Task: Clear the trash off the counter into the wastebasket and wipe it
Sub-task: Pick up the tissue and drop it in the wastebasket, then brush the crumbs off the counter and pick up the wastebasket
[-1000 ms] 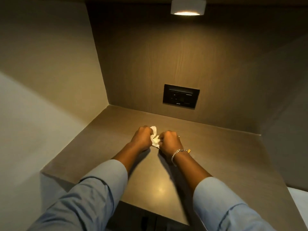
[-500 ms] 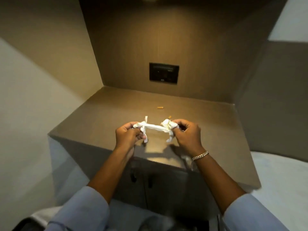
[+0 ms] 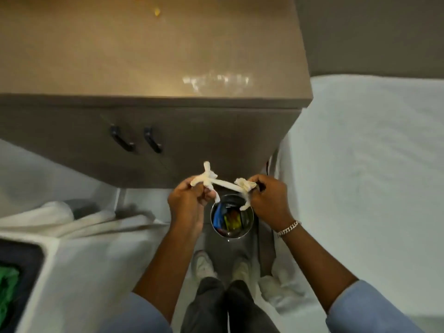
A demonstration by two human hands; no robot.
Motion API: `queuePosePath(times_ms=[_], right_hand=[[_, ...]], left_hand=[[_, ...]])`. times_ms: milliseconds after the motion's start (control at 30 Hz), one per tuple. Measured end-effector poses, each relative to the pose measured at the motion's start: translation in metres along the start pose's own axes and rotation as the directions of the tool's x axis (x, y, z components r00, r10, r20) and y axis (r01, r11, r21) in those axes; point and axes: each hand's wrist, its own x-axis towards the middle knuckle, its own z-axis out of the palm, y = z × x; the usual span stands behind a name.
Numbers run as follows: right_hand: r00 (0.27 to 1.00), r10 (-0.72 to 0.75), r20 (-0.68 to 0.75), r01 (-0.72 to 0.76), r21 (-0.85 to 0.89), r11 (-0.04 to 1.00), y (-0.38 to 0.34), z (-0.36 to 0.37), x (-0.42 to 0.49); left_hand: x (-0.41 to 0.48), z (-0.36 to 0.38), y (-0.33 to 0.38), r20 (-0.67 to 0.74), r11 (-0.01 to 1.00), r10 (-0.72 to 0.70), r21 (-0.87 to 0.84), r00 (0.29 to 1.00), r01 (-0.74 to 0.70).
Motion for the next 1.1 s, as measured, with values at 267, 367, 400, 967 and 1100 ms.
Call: queuePosePath(times_ms=[267,367,400,967,1100], right_hand=[[0.854,0.515,0.075,-0.521,0.103,0.848,0.212,0.146,-0.034],[0.837,0.532,0.128,-0.544,0.091,0.834,0.261,0.188,-0.039],[0.843,0.515,0.155,-0.531,0.083,0.844,0.273,0.191,-0.039],[0.983,0.153,0.102,-0.183,0.547,0.817,-0.079,-0.008,-0.006],[0.995,-0.083,0.05,0.045,0.52,0.853,-0.168,-0.044,0.044]], left_hand=[[0.133,-0.071,-0.229,-0.066,0.85,-0.223,0.475,0.973,0.227],[0.174,-0.096,-0.28,0.077,0.625,-0.307,0.768,0.949,0.139],[0.18,-0.102,-0.286,0.123,0.515,-0.301,0.856,0.946,0.052],[-0.026,0.01,0.053,0.53,0.591,0.261,0.573,0.807,-0.567],[-0.027,0.044,0.142,0.456,0.609,0.451,0.471,0.767,-0.638]])
